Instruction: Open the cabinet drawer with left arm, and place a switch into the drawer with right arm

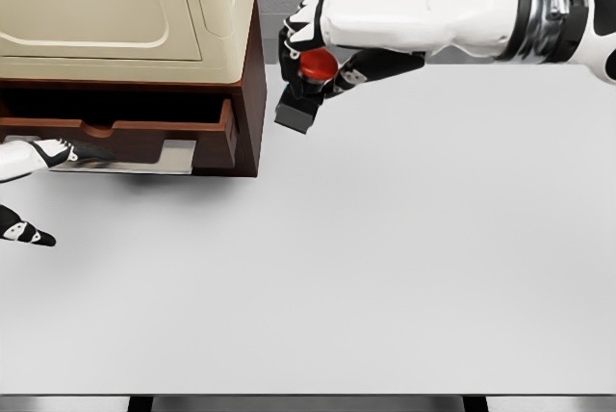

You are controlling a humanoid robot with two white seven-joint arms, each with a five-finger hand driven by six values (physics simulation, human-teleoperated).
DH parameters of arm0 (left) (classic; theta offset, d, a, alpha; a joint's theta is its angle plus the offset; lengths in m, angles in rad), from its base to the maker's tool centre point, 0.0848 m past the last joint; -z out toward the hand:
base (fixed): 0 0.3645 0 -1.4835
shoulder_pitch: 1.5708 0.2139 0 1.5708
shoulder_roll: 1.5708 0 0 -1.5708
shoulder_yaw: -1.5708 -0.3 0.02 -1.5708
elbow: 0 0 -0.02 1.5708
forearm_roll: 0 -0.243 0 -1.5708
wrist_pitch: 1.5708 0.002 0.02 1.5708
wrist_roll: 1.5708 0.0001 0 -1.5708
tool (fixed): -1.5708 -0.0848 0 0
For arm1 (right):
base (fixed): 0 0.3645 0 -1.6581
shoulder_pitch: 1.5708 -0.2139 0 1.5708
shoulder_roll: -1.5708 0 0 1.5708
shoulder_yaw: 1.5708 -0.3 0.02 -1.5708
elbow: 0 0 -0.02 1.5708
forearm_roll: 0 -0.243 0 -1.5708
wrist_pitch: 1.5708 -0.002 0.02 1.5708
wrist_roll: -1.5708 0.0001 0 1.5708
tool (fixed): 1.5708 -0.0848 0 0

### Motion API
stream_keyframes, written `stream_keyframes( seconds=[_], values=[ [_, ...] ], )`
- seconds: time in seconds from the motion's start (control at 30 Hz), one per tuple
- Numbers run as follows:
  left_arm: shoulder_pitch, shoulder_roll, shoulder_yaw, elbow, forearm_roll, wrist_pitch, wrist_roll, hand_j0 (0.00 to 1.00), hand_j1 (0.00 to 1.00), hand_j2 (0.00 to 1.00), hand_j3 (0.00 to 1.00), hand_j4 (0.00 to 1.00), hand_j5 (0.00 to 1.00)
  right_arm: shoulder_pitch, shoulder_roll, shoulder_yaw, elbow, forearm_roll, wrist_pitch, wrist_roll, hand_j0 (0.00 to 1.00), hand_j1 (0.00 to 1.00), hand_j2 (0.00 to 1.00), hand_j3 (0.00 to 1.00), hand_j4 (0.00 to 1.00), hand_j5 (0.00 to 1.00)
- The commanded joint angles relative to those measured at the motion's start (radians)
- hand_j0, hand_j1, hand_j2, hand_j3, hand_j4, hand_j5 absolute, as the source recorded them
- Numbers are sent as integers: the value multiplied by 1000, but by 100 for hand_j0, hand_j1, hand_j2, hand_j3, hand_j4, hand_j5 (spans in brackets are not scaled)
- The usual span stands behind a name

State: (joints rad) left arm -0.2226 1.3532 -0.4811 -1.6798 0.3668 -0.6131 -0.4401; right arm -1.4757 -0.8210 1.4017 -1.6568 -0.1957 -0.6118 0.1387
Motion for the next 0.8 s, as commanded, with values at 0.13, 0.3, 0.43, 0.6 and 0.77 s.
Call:
stream_keyframes(
  seconds=[0.13,0.3,0.43,0.6,0.77],
  values=[
    [6,-12,-2,22,8,2,0,100,100,100,100,100,100,0,5,-29,-1,-27,1,-1,31,31,31,31,31,31],
    [20,-12,-2,20,11,2,0,100,100,100,100,100,100,-26,37,-26,3,-28,1,7,31,31,31,31,31,31],
    [35,-8,9,8,20,2,0,100,100,100,100,100,100,-26,39,-26,2,-27,1,7,31,31,31,31,31,31],
    [35,3,9,-11,20,2,0,100,100,100,100,100,100,-23,39,-26,3,-27,1,22,31,31,31,31,31,31],
    [40,6,9,-24,20,2,0,100,100,100,100,100,100,-26,39,-29,5,-28,1,22,31,31,31,31,31,31]
  ],
)
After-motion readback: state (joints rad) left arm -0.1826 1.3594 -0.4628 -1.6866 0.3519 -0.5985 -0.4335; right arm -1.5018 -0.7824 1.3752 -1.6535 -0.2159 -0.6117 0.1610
